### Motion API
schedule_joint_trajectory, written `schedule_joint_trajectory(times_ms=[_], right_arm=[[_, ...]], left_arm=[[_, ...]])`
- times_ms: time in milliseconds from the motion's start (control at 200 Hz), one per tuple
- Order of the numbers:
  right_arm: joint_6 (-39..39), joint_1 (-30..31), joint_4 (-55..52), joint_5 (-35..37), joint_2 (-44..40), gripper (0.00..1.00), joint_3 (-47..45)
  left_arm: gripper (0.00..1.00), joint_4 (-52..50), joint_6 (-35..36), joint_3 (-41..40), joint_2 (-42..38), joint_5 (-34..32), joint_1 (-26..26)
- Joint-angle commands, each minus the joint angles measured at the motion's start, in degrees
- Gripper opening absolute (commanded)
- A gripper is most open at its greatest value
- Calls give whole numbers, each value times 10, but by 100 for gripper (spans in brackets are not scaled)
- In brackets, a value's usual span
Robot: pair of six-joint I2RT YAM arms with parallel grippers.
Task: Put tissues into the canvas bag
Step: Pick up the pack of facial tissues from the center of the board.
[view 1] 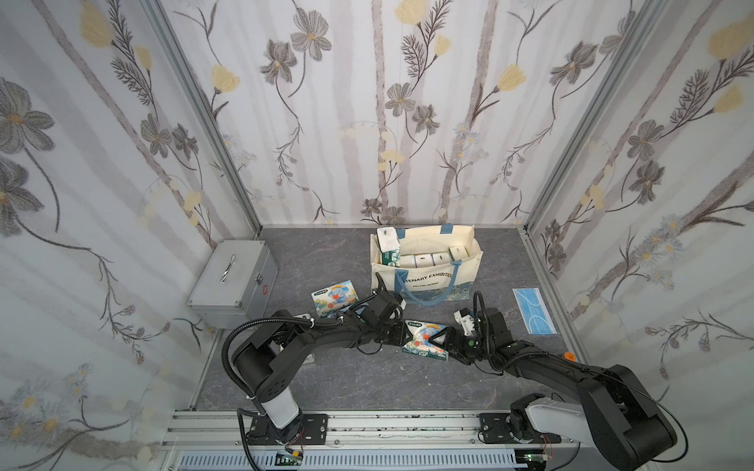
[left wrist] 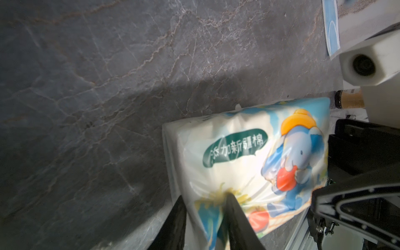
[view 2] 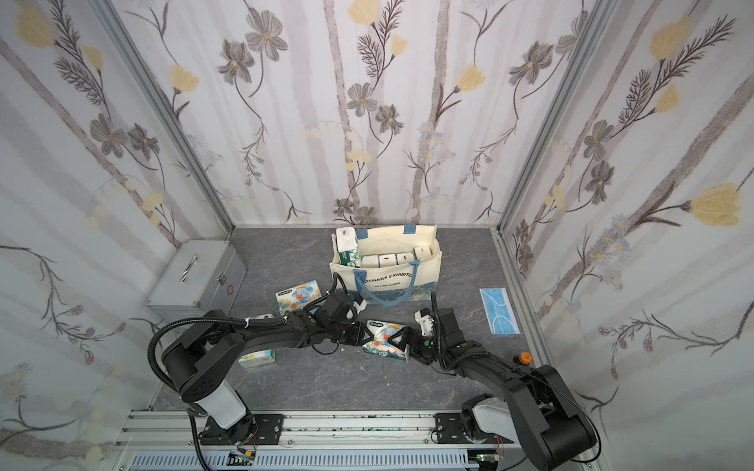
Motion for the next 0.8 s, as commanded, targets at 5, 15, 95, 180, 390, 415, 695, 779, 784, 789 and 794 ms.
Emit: schedule_joint_trajectory(times_ms=[5, 15, 95, 180, 390, 415, 695, 779, 784, 789, 794], right_arm=[[34, 1, 74, -19, 26, 89, -5], [35, 1, 78, -21, 29, 89, -5], [42, 1, 105, -27, 41, 86, -8], [40, 1, 115, -29, 47, 82, -11], [37, 1, 116, -33, 40, 68, -16], [36, 1, 114, -33, 37, 66, -17], [23, 1, 45, -15, -27, 52, -15], [14, 1, 0, -7, -66, 51, -11], [13, 1, -3, -6, -68, 51, -10], [12, 1, -7, -6, -70, 51, -10], [11, 1, -11, -5, -73, 51, -9]], left_arm=[[32, -91, 8, -12, 0, -43, 2], [32, -90, 7, -12, 0, -43, 2], [32, -90, 4, -14, -2, -39, 2], [32, -91, 2, -12, -2, -35, 3], [35, -107, 0, 2, -15, -30, 3], [36, -108, 0, 4, -18, -30, 2], [64, -179, 20, 47, -85, -39, 3], [76, -217, 30, 60, -134, -50, 2], [76, -219, 30, 61, -138, -51, 2], [77, -222, 31, 62, -142, -52, 2], [78, -224, 31, 62, -146, -53, 2]])
